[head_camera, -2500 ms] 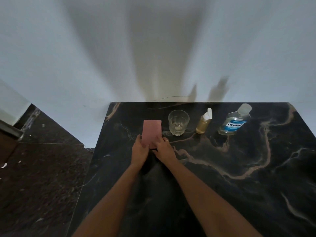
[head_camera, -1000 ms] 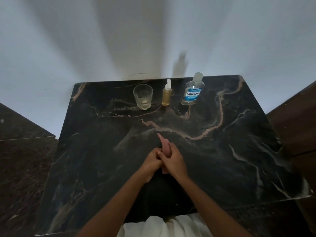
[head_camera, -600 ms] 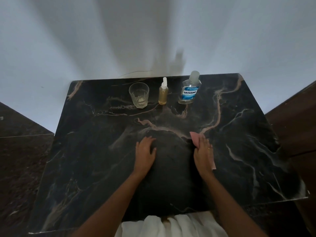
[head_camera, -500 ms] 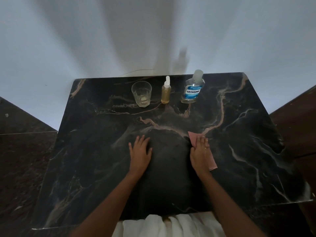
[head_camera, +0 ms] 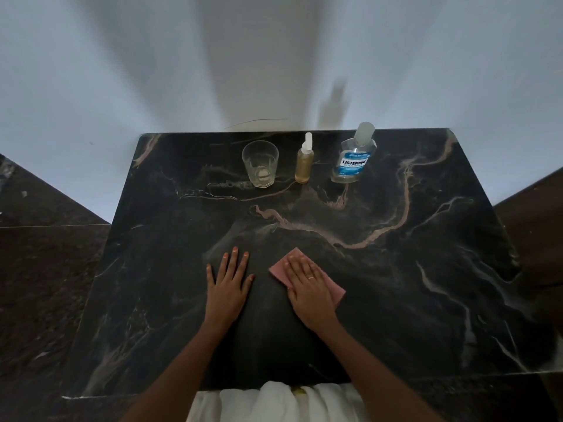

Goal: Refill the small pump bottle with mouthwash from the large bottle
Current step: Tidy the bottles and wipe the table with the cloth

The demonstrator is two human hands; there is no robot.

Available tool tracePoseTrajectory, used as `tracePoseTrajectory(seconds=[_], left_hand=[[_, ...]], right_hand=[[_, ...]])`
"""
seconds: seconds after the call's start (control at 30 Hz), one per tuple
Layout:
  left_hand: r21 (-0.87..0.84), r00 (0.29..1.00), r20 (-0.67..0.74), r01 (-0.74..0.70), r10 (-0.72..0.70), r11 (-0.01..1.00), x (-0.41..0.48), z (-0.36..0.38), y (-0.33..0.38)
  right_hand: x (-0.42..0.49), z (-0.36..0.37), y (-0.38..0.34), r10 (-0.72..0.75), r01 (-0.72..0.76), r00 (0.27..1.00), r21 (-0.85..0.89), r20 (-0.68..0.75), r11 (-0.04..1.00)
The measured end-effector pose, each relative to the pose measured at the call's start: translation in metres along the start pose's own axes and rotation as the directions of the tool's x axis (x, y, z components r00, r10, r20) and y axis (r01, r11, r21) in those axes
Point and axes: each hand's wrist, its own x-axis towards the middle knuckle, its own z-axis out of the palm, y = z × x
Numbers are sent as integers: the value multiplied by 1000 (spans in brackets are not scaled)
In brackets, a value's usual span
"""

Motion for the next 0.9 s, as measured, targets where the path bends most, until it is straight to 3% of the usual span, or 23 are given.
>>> tracePoseTrajectory(seconds=[0.07, 0.1, 0.27, 0.47, 0.7, 0.9], left_hand=[[-27, 1000, -7, -4, 4, 1000, -2, 0, -3], [-37, 1000, -5, -3, 3, 999, -2, 0, -3], [-54, 1000, -13, -6, 6, 999, -2, -2, -3], [-39, 1000, -6, -10, 10, 999, -2, -1, -4], [-45, 1000, 1, 21, -21, 999, -4, 2, -13], [-73, 999, -21, 37, -39, 997, -10, 6, -21]], right_hand=[[-6, -10, 18, -82, 82, 997, -75, -1, 994], [-9, -14, 31, -57, 56, 998, -93, -12, 994], [-17, -42, 117, 345, -346, 931, 18, -115, 938], [6, -40, 105, 549, -552, 823, 24, -150, 834], [56, -8, 6, 345, -342, 931, 45, -116, 939], [54, 15, -37, 14, -13, 1000, -30, 24, 999]])
